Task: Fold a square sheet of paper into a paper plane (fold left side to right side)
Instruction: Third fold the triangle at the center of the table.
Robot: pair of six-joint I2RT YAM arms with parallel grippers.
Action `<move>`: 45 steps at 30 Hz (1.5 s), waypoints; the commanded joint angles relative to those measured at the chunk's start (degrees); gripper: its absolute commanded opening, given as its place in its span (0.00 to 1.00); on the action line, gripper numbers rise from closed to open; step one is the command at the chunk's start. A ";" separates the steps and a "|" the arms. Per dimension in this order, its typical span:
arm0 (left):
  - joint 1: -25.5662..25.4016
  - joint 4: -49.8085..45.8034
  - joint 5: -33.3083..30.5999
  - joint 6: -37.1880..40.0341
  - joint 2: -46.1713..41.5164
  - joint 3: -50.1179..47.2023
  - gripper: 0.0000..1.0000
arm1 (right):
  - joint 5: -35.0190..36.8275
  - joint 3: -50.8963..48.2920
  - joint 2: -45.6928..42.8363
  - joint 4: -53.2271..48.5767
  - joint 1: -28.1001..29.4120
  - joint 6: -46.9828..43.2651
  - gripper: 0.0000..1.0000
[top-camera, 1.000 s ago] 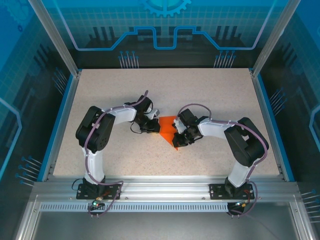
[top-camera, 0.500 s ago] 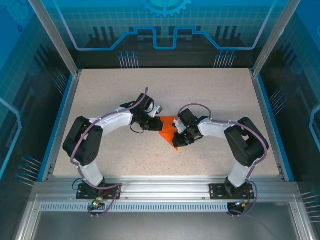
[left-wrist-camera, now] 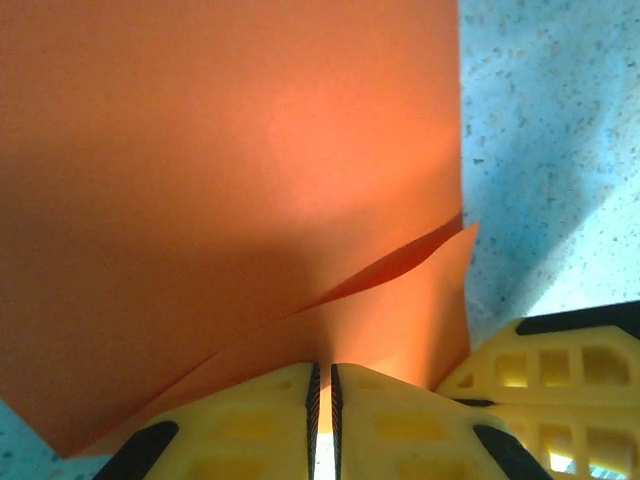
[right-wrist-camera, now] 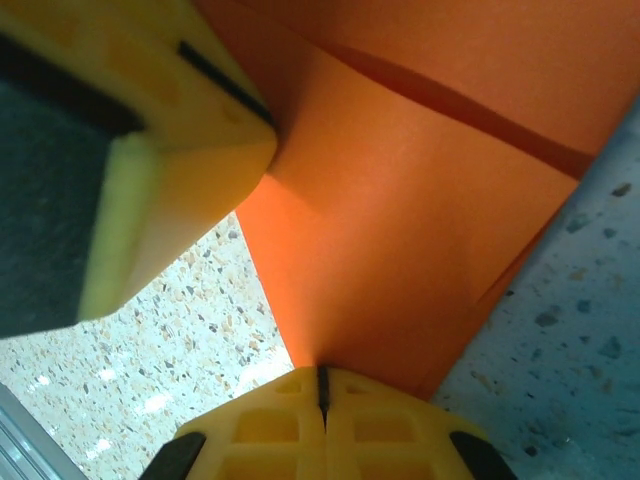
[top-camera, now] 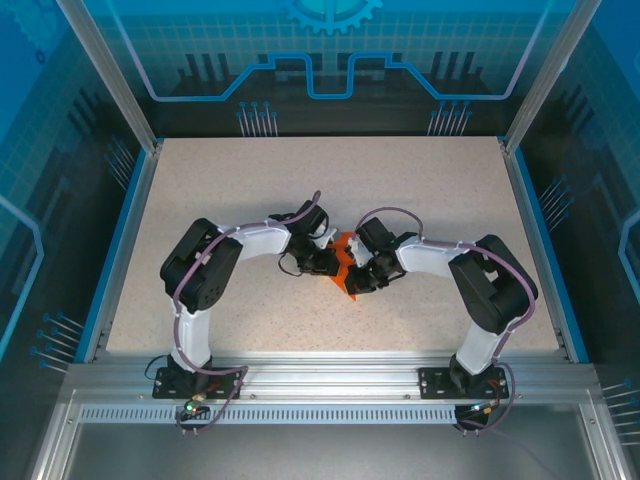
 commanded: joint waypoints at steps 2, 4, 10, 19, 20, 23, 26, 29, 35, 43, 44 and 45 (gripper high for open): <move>-0.04 -1.02 -2.68 0.28 1.61 0.75 0.14 | 2.51 -1.72 -0.87 -8.13 -0.11 0.34 0.00; -0.11 -0.99 -3.00 0.38 2.03 0.30 0.14 | 2.72 0.20 -2.78 -9.64 0.18 0.38 0.00; -0.06 -0.48 -3.00 0.20 2.34 -0.61 0.14 | -0.33 2.41 -5.40 -9.04 0.91 2.04 0.00; -0.09 -0.54 -3.04 0.11 2.17 -0.51 0.14 | -0.74 5.04 0.75 -6.56 1.81 3.47 0.00; -0.08 -0.66 -3.18 0.12 2.12 -0.50 0.14 | -0.45 5.10 1.20 -6.81 1.82 3.48 0.00; -0.12 -0.80 -3.44 0.29 2.08 -0.54 0.14 | 0.04 4.60 1.96 -7.87 1.84 3.17 0.00; -0.12 -1.15 -3.96 0.46 2.00 -0.44 0.14 | 1.09 3.84 1.93 -9.63 1.79 2.78 0.00; -0.07 -1.64 -4.50 0.72 2.00 -0.31 0.14 | 1.66 2.93 1.33 -11.11 1.83 2.42 0.00; -0.07 -1.98 -5.01 0.99 2.07 0.11 0.14 | 2.62 0.18 -0.55 -14.03 1.49 2.92 0.00; -0.05 -2.63 -4.91 0.99 1.96 1.15 0.14 | 2.49 -4.57 -4.57 -14.65 0.25 2.99 0.00; -0.07 -2.62 -4.40 0.75 1.79 1.30 0.15 | 2.49 -4.53 -5.42 -14.35 0.25 2.85 0.00; -0.07 -2.49 -3.65 0.41 1.38 1.50 0.16 | 2.27 -4.35 -6.65 -13.71 0.24 2.62 0.00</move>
